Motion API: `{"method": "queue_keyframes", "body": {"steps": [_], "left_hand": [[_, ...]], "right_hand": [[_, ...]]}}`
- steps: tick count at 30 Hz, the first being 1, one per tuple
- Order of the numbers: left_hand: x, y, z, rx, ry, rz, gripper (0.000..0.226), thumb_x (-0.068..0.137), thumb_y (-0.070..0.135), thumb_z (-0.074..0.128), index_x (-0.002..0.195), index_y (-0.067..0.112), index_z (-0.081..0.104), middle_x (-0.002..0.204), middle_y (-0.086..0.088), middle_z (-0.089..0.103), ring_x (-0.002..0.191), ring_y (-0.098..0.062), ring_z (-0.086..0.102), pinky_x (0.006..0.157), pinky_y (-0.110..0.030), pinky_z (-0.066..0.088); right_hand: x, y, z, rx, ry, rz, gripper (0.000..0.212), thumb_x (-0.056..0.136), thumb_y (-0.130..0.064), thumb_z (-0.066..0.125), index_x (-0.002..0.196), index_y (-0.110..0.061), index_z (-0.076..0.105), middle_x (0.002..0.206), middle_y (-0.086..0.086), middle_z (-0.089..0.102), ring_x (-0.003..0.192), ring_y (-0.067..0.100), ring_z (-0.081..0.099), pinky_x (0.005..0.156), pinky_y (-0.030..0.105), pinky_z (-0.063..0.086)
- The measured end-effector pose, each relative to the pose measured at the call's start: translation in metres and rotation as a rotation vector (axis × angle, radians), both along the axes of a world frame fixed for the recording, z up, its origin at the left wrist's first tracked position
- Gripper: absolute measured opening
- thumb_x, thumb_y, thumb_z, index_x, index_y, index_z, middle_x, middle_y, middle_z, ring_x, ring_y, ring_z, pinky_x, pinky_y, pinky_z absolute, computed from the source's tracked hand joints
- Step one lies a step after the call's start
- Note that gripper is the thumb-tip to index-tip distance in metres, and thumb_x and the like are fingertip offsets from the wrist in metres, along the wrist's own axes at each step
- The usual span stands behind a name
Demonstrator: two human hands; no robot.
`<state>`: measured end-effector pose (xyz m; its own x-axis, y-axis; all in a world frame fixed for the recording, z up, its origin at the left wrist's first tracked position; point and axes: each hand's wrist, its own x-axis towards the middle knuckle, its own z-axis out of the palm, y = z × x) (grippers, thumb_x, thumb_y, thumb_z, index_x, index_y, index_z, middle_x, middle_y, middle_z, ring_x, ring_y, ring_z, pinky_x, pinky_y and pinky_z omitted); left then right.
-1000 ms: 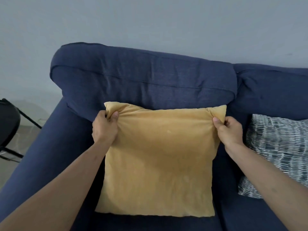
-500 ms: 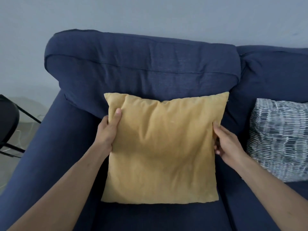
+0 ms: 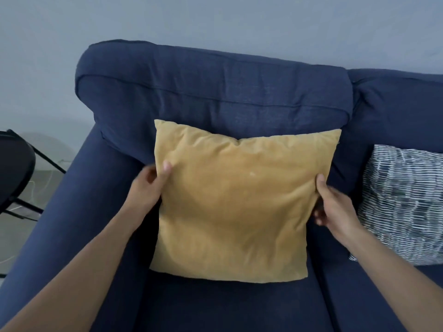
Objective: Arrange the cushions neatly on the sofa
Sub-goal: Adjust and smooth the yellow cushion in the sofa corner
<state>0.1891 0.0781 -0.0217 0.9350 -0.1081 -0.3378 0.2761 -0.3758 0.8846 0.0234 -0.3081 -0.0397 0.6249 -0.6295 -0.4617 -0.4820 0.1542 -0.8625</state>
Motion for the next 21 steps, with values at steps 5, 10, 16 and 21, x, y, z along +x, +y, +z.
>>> {"method": "queue_keyframes", "body": {"steps": [5, 10, 16, 21], "left_hand": [[-0.052, 0.057, -0.071, 0.333, 0.338, -0.589, 0.127, 0.057, 0.069, 0.098, 0.161, 0.038, 0.032, 0.151, 0.017, 0.053, 0.138, -0.012, 0.053, 0.119, -0.038, 0.045], [-0.054, 0.044, -0.098, 0.402, 0.216, -0.392, 0.053, 0.073, 0.047, 0.097, 0.108, 0.017, 0.069, 0.091, 0.002, 0.084, 0.08, -0.012, 0.079, 0.071, -0.02, 0.061], [-0.058, 0.068, -0.064, 0.461, 0.108, -0.244, 0.031, 0.088, 0.032, 0.088, 0.11, 0.015, 0.074, 0.105, 0.0, 0.08, 0.082, -0.018, 0.075, 0.067, -0.04, 0.066], [-0.055, 0.014, 0.007, 0.506, -0.719, 0.097, 0.047, 0.101, 0.015, 0.069, 0.148, 0.017, 0.06, 0.15, -0.005, 0.058, 0.131, -0.028, 0.055, 0.11, -0.052, 0.049]], "right_hand": [[-0.057, 0.021, -0.035, 0.226, 0.213, 0.349, 0.062, 0.079, -0.063, 0.078, 0.127, -0.024, 0.075, 0.091, 0.003, 0.077, 0.059, 0.023, 0.056, 0.041, 0.031, 0.037], [-0.043, 0.042, -0.056, 0.173, 0.028, 0.057, 0.022, 0.093, -0.029, 0.081, 0.103, -0.01, 0.086, 0.105, 0.019, 0.082, 0.092, 0.037, 0.079, 0.081, 0.049, 0.067], [-0.049, 0.033, -0.042, -0.189, 0.104, -0.117, 0.03, 0.106, -0.035, 0.064, 0.122, -0.013, 0.074, 0.096, 0.009, 0.078, 0.06, 0.018, 0.072, 0.062, 0.043, 0.06], [-0.017, 0.076, 0.023, -1.008, -0.291, 0.006, 0.045, 0.111, -0.032, 0.049, 0.151, -0.013, 0.053, 0.158, 0.012, 0.048, 0.14, 0.024, 0.052, 0.119, 0.043, 0.04]]}}
